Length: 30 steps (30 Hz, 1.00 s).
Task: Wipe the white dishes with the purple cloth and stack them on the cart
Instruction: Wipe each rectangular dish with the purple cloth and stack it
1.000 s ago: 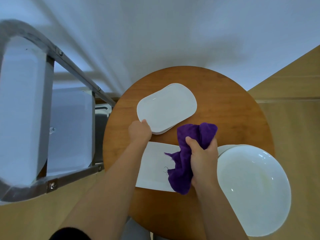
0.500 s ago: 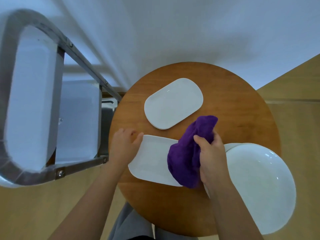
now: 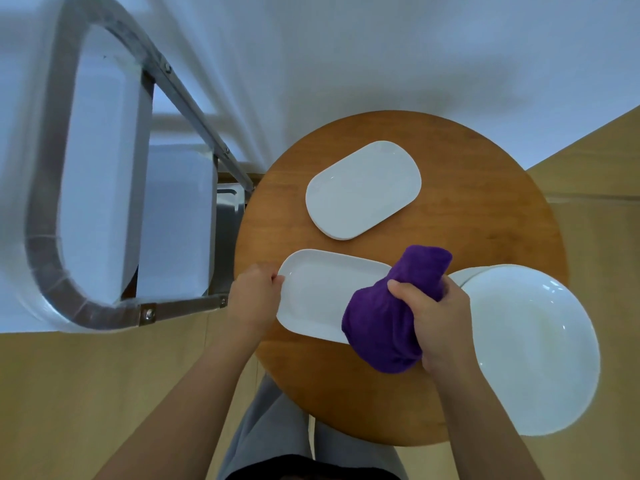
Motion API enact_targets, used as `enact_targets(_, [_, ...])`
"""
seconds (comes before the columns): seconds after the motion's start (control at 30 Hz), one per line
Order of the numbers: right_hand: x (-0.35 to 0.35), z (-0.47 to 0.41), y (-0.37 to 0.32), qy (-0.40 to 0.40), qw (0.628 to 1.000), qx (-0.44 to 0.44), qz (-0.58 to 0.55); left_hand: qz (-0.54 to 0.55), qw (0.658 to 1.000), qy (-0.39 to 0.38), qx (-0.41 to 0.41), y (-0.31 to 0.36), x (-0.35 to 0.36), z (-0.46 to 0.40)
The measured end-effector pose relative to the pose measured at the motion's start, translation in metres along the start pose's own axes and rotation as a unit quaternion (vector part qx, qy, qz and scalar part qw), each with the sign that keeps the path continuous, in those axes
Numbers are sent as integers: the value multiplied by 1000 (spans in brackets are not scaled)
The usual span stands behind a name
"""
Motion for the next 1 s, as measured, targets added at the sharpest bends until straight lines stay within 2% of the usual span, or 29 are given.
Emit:
enact_targets(0.13, [5, 5, 8, 22, 1000, 6, -2, 57, 998, 33, -2, 3, -5, 8])
enact_targets(0.27, [7, 8, 18, 46, 998, 33, -9, 217, 975, 39, -10, 12, -6, 15])
enact_targets(0.37, [4, 8, 25, 93, 993, 64, -28, 357, 931, 25, -75, 14, 3, 22])
enact_targets(0.47, [4, 7, 26, 112, 987, 96, -60, 473, 863, -57, -168, 22, 18, 25])
enact_targets(0.53, [16, 7, 23, 81, 989, 99, -77, 524, 816, -126, -210, 28, 25, 27])
enact_targets(0.57, [27, 8, 20, 51, 992, 93, -72, 535, 802, -147, -219, 30, 26, 27])
enact_targets(0.67, [74, 21, 12, -52, 994, 17, 92, 560, 787, -174, -191, 39, 25, 30])
enact_targets(0.73, [104, 32, 13, -106, 969, -52, 219, 578, 781, -163, -169, 43, 23, 32])
enact_targets(0.8, [122, 43, 7, -141, 932, -134, 306, 606, 757, -136, -203, 37, 20, 37])
enact_targets(0.87, [131, 54, -12, -112, 873, -254, 401, 652, 708, -110, -249, 30, 19, 41])
enact_targets(0.9, [134, 62, -19, -66, 837, -321, 438, 671, 694, -99, -243, 28, 17, 41])
enact_targets(0.93, [138, 66, -23, -32, 809, -358, 465, 685, 688, -89, -223, 28, 14, 39])
enact_targets(1.0, [151, 67, -23, -8, 778, -367, 509, 705, 679, -70, -190, 31, 4, 35])
Point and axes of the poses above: each hand's wrist, its own z-axis away from the middle knuckle, its own x-axis out of the palm, y = z × x, the point moved 8 cm from there along -z, towards the middle knuckle, and after that the axes turned 7 degrees about x, right-handed, at the moved point
